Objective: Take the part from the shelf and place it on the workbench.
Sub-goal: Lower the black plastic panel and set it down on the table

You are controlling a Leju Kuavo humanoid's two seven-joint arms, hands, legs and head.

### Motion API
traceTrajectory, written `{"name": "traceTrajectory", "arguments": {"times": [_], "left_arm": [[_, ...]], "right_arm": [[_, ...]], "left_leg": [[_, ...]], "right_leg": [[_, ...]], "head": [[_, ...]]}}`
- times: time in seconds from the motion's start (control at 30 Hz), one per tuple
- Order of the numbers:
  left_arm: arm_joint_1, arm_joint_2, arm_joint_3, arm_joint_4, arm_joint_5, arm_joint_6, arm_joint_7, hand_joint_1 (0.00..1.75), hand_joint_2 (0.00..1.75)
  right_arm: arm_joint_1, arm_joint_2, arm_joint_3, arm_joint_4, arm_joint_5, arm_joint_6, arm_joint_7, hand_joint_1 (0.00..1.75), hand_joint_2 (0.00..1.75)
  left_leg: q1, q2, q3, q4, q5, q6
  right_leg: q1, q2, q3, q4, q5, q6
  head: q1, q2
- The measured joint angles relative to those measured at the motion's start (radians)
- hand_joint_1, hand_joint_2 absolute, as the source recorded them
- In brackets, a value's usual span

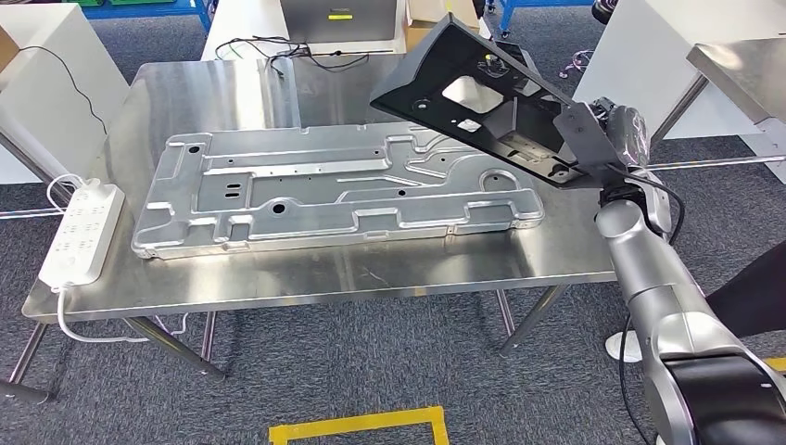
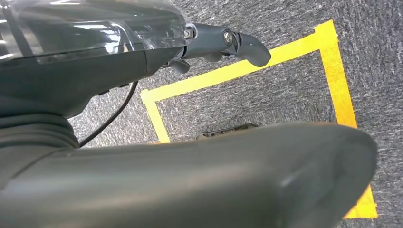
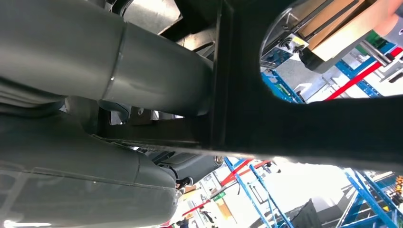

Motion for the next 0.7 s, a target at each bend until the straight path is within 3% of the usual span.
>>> {"name": "traceTrajectory", "arguments": {"times": [0.2, 0.33, 0.37, 0.5, 0.7], "left_arm": [[0.0, 0.0, 0.0, 0.0, 0.0, 0.0, -0.002, 0.0, 0.0], [0.0, 0.0, 0.0, 0.0, -0.002, 0.0, -0.009, 0.0, 1.75], [0.0, 0.0, 0.0, 0.0, -0.003, 0.0, -0.011, 0.0, 1.75], [0.0, 0.0, 0.0, 0.0, -0.004, 0.0, -0.012, 0.0, 0.0], [0.001, 0.0, 0.0, 0.0, -0.005, 0.0, -0.011, 0.0, 0.0]], "right_arm": [[0.006, -0.004, -0.005, -0.001, 0.0, -0.001, 0.0, 1.75, 0.0], [0.015, -0.006, -0.011, -0.008, 0.0, -0.001, 0.001, 1.75, 0.0], [0.016, -0.007, -0.012, -0.01, 0.0, -0.001, 0.002, 1.75, 0.0], [0.02, -0.009, -0.017, -0.012, 0.001, -0.001, 0.003, 1.75, 0.0], [0.026, -0.012, -0.02, -0.016, 0.004, -0.002, 0.003, 1.75, 0.0]], "left_leg": [[0.0, 0.0, 0.0, 0.0, 0.0, 0.0], [0.0, 0.0, 0.0, 0.0, 0.0, 0.0], [0.0, 0.0, 0.0, 0.0, 0.0, 0.0], [0.0, 0.0, 0.0, 0.0, 0.0, 0.0], [0.0, 0.0, 0.0, 0.0, 0.0, 0.0]], "right_leg": [[0.0, 0.0, 0.0, 0.0, 0.0, 0.0], [0.0, 0.0, 0.0, 0.0, 0.0, 0.0], [0.0, 0.0, 0.0, 0.0, 0.0, 0.0], [0.0, 0.0, 0.0, 0.0, 0.0, 0.0], [0.0, 0.0, 0.0, 0.0, 0.0, 0.0]], "head": [[0.0, 0.0], [0.0, 0.0], [0.0, 0.0], [0.0, 0.0], [0.0, 0.0]]}}
